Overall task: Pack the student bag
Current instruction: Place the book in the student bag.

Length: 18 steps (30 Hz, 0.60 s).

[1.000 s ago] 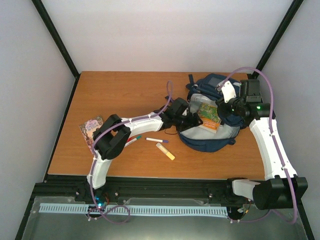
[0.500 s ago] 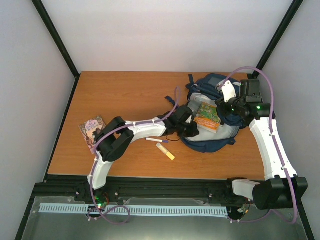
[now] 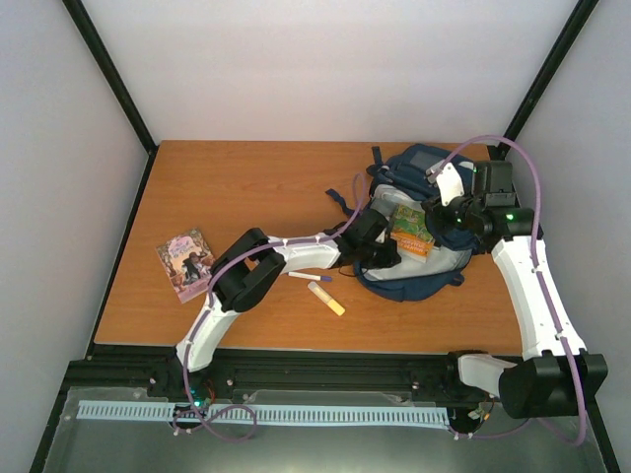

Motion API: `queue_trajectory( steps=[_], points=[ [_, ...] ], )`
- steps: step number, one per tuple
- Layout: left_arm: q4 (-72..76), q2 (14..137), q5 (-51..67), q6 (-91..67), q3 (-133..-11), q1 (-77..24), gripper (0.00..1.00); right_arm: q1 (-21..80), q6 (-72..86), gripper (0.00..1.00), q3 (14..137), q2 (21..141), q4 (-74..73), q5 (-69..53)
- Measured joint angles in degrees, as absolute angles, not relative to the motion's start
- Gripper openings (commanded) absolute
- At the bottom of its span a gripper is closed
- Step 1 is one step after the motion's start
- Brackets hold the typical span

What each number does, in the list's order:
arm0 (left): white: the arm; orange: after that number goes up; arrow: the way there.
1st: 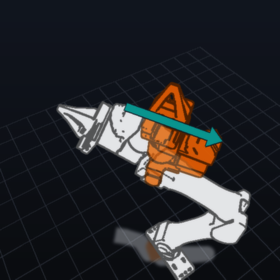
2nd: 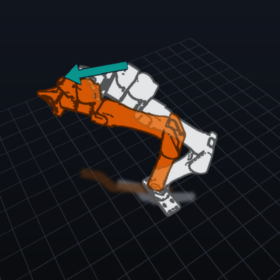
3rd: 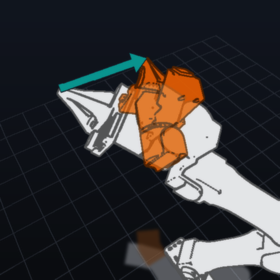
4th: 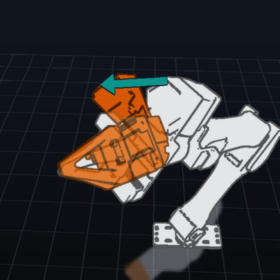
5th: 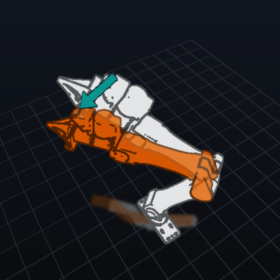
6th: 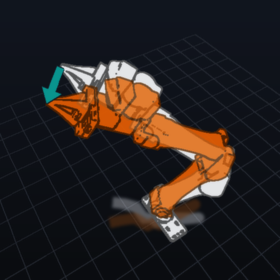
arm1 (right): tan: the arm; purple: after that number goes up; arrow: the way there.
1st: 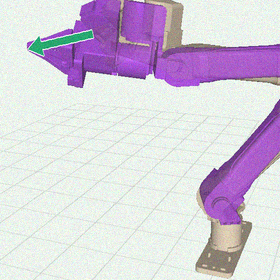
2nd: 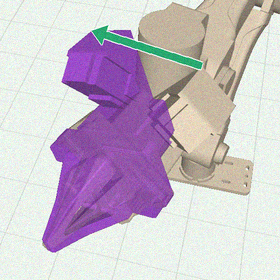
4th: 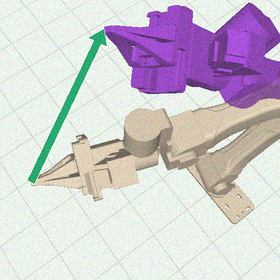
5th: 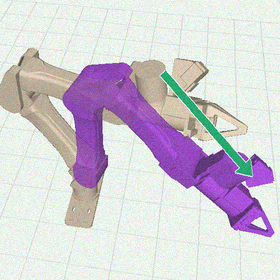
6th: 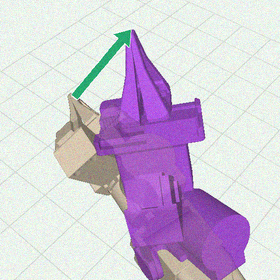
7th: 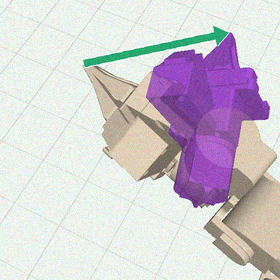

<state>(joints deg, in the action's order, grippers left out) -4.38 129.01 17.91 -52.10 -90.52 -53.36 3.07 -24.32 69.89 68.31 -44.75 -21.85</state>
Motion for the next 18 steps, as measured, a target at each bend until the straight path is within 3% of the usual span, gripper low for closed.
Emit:
queue_trajectory(
  steps=[18],
  points=[
    [7.9, 136.77, 12.16, -54.43, -97.01, -53.25, 0.01, 2.96, -24.05, 0.03, 68.93, 66.87, -44.84, -24.86]
  ],
)
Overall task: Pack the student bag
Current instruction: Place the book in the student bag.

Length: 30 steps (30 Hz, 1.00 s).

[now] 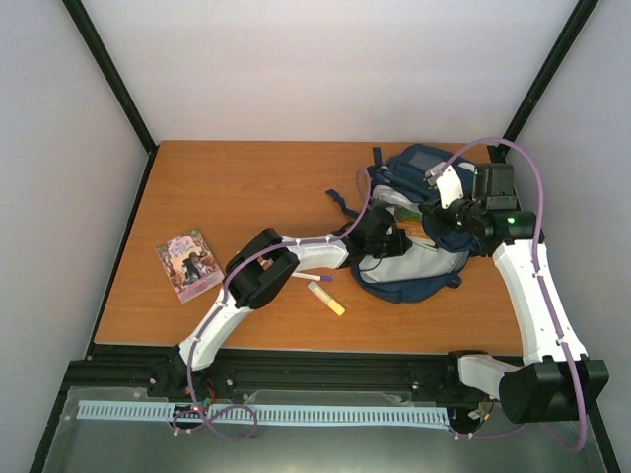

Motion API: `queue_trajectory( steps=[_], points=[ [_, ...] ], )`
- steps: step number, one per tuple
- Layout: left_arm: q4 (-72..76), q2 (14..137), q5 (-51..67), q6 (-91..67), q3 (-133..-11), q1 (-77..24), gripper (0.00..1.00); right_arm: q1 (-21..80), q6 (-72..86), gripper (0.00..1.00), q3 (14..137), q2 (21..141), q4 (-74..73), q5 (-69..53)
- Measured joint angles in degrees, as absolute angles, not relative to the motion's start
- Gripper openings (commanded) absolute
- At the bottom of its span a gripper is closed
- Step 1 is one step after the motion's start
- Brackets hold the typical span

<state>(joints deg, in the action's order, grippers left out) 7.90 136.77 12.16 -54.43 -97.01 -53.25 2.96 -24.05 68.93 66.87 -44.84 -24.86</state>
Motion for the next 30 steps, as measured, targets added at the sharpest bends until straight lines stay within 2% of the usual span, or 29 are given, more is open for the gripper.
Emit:
queue_trajectory(
  steps=[12, 19, 30],
  points=[
    [10.04, 137.97, 9.8, -53.1, -98.21, -53.15, 0.02, 2.96, -24.1, 0.03, 68.93, 66.83, -44.86, -25.1],
    [15.46, 131.26, 9.45, -53.19, -84.62, -53.04, 0.01, 2.96, -24.12, 0.03, 68.93, 66.83, -44.86, -24.99],
    [17.45, 129.47, 3.07, -58.74, -81.12, -51.59, 0.01, 2.96, -24.12, 0.03, 68.93, 66.85, -44.88, -26.09]
  ],
)
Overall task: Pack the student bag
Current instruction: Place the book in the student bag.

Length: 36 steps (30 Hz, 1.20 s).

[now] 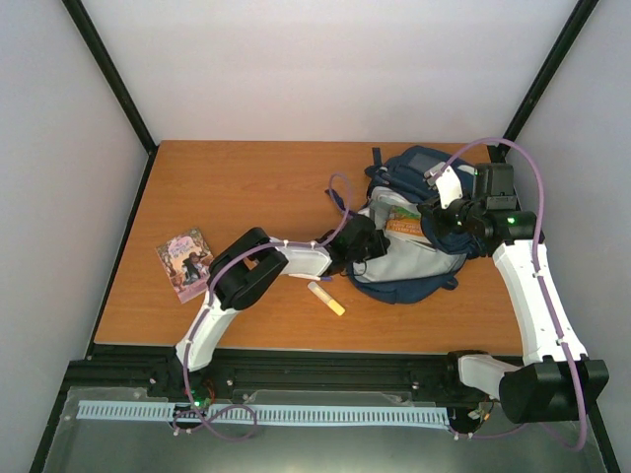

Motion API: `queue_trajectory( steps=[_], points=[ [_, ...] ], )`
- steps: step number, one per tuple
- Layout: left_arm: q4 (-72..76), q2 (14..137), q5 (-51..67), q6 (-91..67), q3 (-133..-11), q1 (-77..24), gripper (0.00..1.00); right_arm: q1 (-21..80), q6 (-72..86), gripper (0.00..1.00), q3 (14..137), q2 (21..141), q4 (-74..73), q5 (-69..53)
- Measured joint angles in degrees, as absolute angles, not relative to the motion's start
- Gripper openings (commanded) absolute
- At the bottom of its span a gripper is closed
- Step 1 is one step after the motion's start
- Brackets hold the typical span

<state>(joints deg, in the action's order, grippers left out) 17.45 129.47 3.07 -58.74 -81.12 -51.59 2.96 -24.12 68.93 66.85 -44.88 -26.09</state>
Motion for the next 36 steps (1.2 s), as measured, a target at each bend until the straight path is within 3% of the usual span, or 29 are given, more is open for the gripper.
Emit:
queue_trajectory(
  steps=[22, 36],
  points=[
    [11.86, 136.49, -4.16, -65.01, -95.22, -50.24, 0.01, 2.96, -24.12, 0.03, 68.93, 66.85, -44.91, -26.52],
    [11.57, 129.1, -3.31, -65.12, -87.7, -50.13, 0.03, 2.98, -24.1, 0.03, 68.2, 66.83, -44.73, -25.39]
  ],
)
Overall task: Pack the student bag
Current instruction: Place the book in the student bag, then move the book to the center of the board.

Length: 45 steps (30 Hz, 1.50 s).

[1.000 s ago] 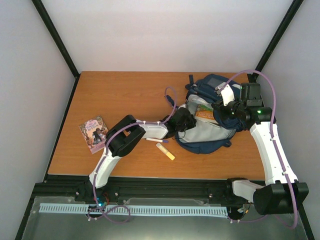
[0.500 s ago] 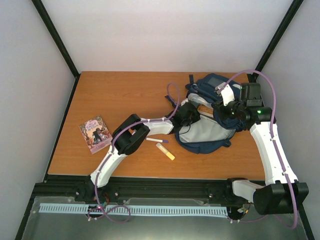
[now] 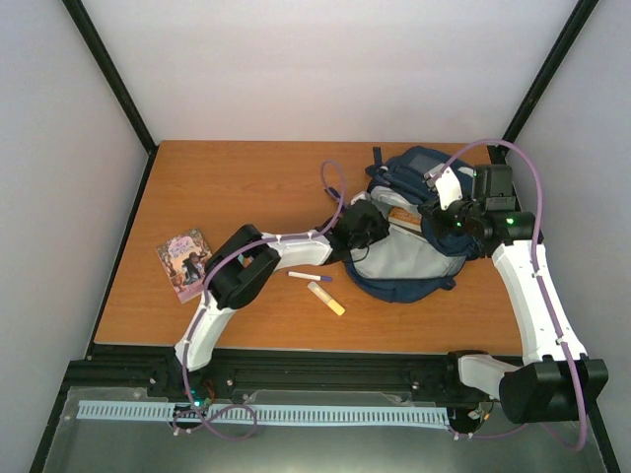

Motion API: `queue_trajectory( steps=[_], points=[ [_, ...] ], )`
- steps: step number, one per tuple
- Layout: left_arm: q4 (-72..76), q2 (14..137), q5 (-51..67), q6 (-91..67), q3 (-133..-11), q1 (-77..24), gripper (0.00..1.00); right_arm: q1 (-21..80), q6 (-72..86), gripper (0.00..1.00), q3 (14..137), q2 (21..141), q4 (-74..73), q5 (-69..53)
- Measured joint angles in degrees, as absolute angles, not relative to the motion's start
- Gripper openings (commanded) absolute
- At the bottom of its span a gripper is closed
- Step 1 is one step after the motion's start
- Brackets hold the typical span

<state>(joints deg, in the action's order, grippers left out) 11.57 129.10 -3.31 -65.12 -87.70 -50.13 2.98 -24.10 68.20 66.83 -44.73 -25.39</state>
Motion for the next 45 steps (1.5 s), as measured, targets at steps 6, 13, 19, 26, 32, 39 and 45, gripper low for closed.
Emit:
queue_trajectory(
  steps=[6, 13, 19, 26, 32, 39, 45],
  points=[
    [11.6, 121.99, -1.08, -65.12, -83.59, -50.11, 0.03, 2.98, -24.12, 0.03, 68.18, 66.83, -44.64, -24.56],
    [5.26, 113.69, 1.54, -63.57, -76.05, -50.02, 0.03, 2.98, -24.95, 0.03, 68.73, 68.05, -45.23, -24.38],
    [-5.32, 104.62, 0.51, -55.99, -70.17, -49.8, 0.03, 2.98, -28.1, 0.03, 68.64, 68.75, -46.83, -24.38],
    [-15.29, 94.19, 0.36, -46.09, -65.06, -48.77, 0.04, 3.01, -35.64, 0.03, 62.22, 68.58, -48.27, -26.61],
    [-19.73, 89.69, 0.45, -43.13, -57.19, -48.47, 0.04, 3.27, -42.98, 0.03, 57.12, 68.66, -51.2, -28.42],
    [-21.08, 90.06, 1.41, -41.8, -55.09, -47.7, 0.05, 3.86, -52.31, 0.03, 50.02, 69.3, -53.98, -22.94],
    [-21.8, 90.06, 0.67, -41.25, -54.81, -47.53, 0.07, 3.92, -58.33, 0.17, 43.68, 68.93, -53.82, -13.34]
  ],
)
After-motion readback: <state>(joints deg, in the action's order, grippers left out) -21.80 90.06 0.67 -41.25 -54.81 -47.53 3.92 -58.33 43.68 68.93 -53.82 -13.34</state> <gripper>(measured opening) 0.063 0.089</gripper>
